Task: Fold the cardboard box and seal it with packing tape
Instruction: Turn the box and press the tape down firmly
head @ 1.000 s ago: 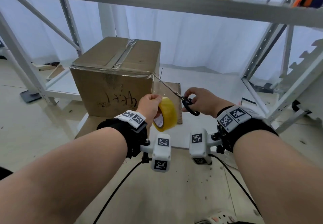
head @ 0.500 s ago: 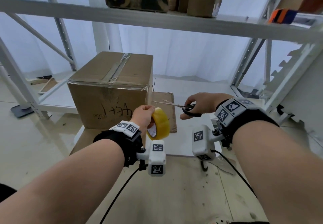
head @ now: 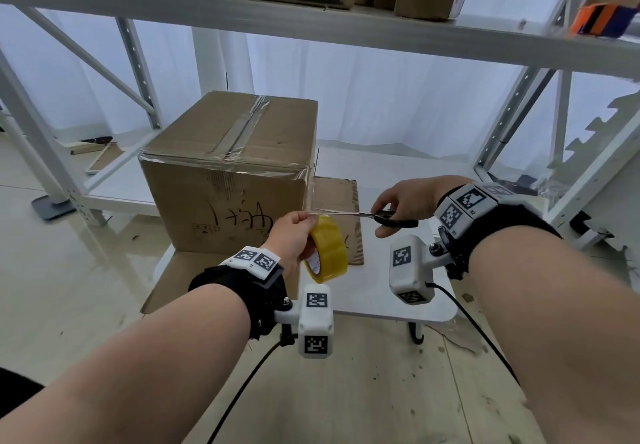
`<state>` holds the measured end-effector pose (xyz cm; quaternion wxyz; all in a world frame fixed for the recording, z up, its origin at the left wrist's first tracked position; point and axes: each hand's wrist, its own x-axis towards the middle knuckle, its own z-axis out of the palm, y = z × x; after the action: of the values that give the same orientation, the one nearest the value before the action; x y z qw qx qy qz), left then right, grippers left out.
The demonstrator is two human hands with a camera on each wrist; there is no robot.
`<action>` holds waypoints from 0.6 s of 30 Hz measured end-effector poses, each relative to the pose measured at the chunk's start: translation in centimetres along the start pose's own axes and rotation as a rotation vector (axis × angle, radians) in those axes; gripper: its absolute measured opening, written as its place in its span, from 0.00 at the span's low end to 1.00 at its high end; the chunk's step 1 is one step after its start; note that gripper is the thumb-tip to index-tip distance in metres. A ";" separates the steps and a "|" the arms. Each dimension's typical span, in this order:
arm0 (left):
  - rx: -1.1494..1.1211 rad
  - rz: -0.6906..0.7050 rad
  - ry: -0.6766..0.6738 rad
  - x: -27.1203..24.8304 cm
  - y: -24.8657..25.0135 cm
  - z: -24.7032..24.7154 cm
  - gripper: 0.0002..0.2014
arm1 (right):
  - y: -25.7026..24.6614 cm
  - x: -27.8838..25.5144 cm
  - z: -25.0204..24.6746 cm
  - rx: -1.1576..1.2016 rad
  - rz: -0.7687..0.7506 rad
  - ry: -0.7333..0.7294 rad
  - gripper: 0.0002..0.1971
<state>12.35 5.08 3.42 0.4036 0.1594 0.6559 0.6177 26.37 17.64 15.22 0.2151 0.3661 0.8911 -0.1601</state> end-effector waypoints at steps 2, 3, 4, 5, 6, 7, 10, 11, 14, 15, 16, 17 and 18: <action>-0.030 -0.007 -0.022 0.0 0.0 0.0 0.03 | -0.1 0.4 0.1 0.014 -0.022 0.002 0.28; -0.041 -0.008 -0.030 0.0 0.0 0.0 0.04 | -0.2 0.6 0.2 0.020 -0.035 -0.001 0.28; -0.046 -0.008 -0.035 0.0 0.0 -0.1 0.04 | -0.3 0.7 0.3 0.023 -0.044 -0.005 0.28; -0.047 -0.007 -0.035 0.0 0.0 -0.1 0.04 | -0.4 0.9 0.3 0.024 -0.051 -0.010 0.28; -0.047 -0.010 -0.035 0.1 0.0 -0.2 0.04 | -0.5 1.2 0.4 0.025 -0.057 -0.017 0.28; -0.049 -0.014 -0.033 0.1 0.0 -0.3 0.04 | -0.7 1.4 0.4 0.023 -0.063 -0.023 0.28; -0.056 -0.033 -0.024 0.3 0.0 -0.7 0.06 | -1.2 1.7 0.3 -0.005 -0.084 -0.034 0.29; -0.055 -0.038 -0.023 0.4 0.1 -0.9 0.07 | -1.3 1.7 0.2 -0.014 -0.092 -0.035 0.29; -0.052 -0.055 -0.032 0.4 0.3 -1.3 0.08 | -1.5 1.9 0.0 -0.028 -0.112 -0.025 0.27; -0.060 -0.070 -0.037 0.4 0.4 -1.3 0.07 | -1.4 1.9 -0.1 -0.024 -0.116 -0.010 0.26; -0.073 -0.091 -0.042 0.3 0.5 -1.3 0.06 | -1.3 1.9 -0.1 -0.014 -0.122 0.006 0.25; -0.090 -0.112 -0.046 0.2 0.6 -1.3 0.05 | -1.2 2.0 -0.2 -0.002 -0.130 0.021 0.25; -0.104 -0.132 -0.046 0.1 0.7 -1.2 0.05 | -1.1 2.0 -0.3 0.007 -0.139 0.030 0.24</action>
<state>11.22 4.48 3.96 0.4661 0.1085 0.6225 0.6193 24.28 18.17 14.60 0.1885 0.3066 0.9170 -0.1722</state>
